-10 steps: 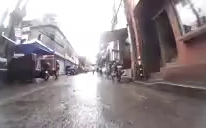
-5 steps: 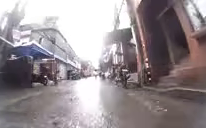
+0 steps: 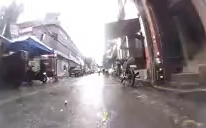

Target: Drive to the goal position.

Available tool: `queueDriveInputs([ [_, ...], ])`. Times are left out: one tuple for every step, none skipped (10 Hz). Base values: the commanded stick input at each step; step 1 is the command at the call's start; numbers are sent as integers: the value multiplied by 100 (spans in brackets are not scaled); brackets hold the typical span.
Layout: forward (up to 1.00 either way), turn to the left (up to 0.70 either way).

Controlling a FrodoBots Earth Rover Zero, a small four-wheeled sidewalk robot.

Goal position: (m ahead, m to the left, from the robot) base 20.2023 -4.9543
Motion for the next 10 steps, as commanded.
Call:
queueDriveInputs([
  [99,0],
  [99,0],
  [99,0],
  [99,0],
  [99,0],
  [99,0],
  [99,0],
  [99,0],
  [99,0],
  [99,0],
])
